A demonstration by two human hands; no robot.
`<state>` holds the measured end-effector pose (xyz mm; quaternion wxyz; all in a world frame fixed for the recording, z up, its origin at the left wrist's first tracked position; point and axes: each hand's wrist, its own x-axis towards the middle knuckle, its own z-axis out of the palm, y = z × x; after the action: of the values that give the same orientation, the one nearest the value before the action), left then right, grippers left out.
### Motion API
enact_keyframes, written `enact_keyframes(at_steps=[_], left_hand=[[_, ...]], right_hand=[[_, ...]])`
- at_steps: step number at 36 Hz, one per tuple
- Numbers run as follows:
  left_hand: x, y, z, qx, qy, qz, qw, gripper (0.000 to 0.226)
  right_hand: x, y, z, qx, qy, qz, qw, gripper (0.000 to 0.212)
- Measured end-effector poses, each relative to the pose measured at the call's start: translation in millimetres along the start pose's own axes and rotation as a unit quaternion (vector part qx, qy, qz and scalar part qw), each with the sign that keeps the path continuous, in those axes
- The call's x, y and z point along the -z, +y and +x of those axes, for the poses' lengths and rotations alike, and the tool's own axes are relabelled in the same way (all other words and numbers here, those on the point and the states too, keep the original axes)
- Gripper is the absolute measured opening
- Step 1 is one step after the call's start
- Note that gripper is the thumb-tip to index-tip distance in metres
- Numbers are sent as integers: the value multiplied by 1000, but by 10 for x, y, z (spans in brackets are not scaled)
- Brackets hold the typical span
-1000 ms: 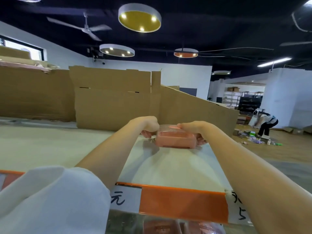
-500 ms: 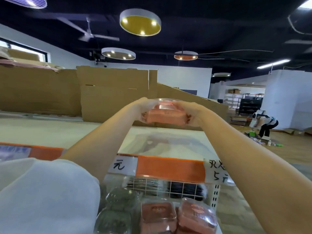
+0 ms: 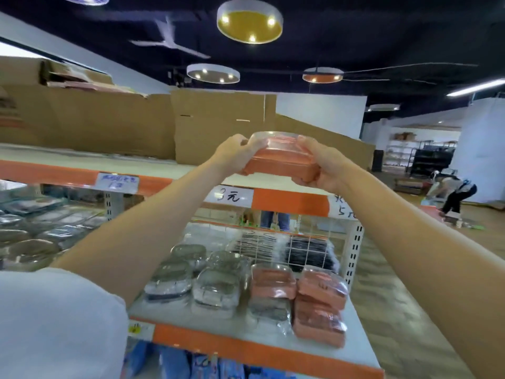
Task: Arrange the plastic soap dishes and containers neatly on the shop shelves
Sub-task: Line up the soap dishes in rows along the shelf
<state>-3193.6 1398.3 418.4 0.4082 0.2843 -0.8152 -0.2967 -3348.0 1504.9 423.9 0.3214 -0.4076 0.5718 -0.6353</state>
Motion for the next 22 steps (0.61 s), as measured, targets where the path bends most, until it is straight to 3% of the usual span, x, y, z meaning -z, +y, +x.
enact_keyframes(at_steps=[4, 7, 13, 22], left_hand=[[105, -146, -354, -31, 2, 35, 999, 50], [134, -257, -637, -28, -17, 46, 998, 40], [161, -455, -1240, -3, -49, -4, 999, 26], [-76, -907, -1876, 51, -109, 39, 992, 20]], right_hand=[[-83, 70, -336, -5, 16, -15, 1000, 35], [-153, 196, -625, -16, 25, -35, 999, 24], [-248, 584, -1167, -33, 27, -51, 998, 29], [-113, 1280, -1701, -108, 87, -60, 989, 58]])
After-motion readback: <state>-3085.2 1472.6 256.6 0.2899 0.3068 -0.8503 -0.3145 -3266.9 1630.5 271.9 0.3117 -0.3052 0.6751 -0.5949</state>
